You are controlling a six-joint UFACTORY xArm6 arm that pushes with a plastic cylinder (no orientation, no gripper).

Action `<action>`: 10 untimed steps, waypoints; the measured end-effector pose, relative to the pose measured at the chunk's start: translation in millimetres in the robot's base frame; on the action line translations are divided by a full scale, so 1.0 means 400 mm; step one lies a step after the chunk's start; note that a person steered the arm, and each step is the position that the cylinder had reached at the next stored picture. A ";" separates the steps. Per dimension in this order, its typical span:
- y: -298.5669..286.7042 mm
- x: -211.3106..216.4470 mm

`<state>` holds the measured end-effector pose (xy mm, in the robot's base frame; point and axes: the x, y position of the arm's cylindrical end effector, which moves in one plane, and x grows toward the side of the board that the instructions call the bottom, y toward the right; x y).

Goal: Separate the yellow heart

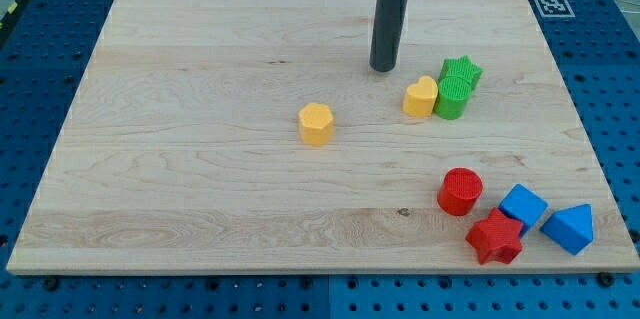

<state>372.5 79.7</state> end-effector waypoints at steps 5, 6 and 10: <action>0.120 0.131; 0.120 0.177; 0.095 0.332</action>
<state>505.3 117.8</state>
